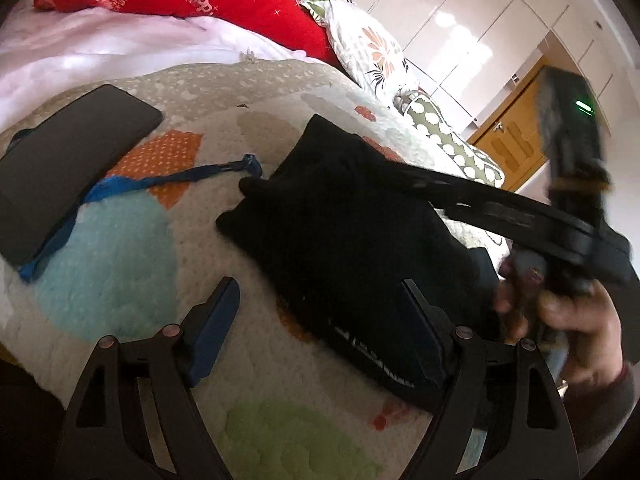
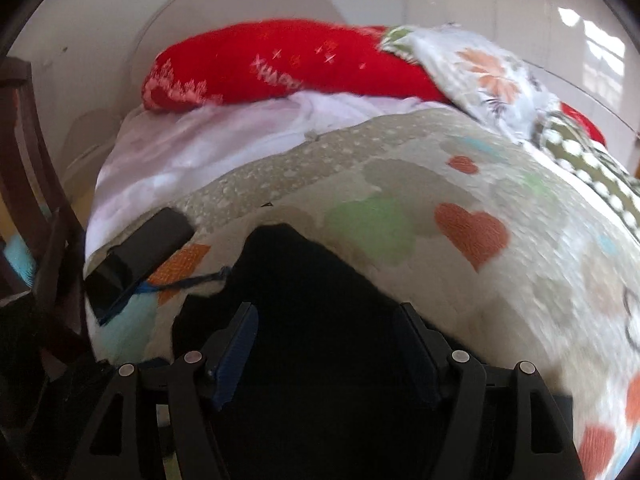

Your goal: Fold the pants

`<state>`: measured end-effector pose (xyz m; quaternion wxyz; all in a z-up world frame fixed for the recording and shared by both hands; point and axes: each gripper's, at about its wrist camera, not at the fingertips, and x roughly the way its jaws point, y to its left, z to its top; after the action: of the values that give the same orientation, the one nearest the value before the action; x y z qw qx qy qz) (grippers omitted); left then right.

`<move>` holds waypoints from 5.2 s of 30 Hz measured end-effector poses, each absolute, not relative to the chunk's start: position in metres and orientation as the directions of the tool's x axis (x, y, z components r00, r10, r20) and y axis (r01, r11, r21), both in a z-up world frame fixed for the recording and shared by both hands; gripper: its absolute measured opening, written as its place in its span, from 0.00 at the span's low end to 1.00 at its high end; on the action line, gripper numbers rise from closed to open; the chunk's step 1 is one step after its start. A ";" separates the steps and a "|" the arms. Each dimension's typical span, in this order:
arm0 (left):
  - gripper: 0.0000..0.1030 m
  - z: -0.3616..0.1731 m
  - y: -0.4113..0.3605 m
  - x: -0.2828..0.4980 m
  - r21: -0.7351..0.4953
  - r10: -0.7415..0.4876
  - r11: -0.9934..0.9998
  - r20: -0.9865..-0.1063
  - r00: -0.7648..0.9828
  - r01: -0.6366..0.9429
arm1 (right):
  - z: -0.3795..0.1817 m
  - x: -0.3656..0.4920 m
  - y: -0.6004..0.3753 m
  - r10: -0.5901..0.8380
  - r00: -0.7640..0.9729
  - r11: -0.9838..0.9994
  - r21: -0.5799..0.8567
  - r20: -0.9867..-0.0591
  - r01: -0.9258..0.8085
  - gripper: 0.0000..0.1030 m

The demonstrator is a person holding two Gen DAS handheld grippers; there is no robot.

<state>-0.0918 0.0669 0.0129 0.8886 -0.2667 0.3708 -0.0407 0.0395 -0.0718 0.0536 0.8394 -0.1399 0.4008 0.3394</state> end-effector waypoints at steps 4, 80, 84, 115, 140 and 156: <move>0.88 0.011 0.070 -0.084 -0.532 -0.303 0.840 -0.624 0.721 -0.107 | 0.034 0.061 -0.054 0.431 0.401 0.692 0.010 -0.809 -0.722 0.67; 0.63 0.030 -0.108 -0.106 -0.184 -0.459 0.870 -0.641 0.615 0.458 | 0.102 -0.066 -0.341 0.278 0.732 0.960 0.193 -0.622 -0.200 0.43; 0.64 0.025 -0.101 -0.104 -0.250 -0.495 0.858 -0.635 0.593 0.448 | 0.077 -0.032 -0.298 0.297 0.662 0.950 0.143 -0.688 -0.278 0.43; 0.75 0.016 -0.104 -0.106 -0.220 -0.450 0.886 -0.622 0.641 0.408 | 0.030 -0.117 -0.308 0.166 0.669 0.978 0.035 -0.725 -0.205 0.46; 0.76 0.046 -0.097 -0.090 -0.180 -0.397 0.909 -0.645 0.653 0.376 | 0.020 -0.126 -0.370 0.322 0.696 0.912 0.408 -0.642 -0.045 0.60; 0.79 0.018 -0.109 -0.054 -0.284 -0.489 0.861 -0.686 0.539 0.421 | -0.002 -0.091 -0.362 0.342 0.679 0.908 0.414 -0.650 -0.061 0.78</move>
<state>-0.0545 -0.1093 0.0177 0.8761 -0.0422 0.4040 -0.2599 -0.0907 -0.3621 -0.0018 0.8978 0.1824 0.3848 0.1120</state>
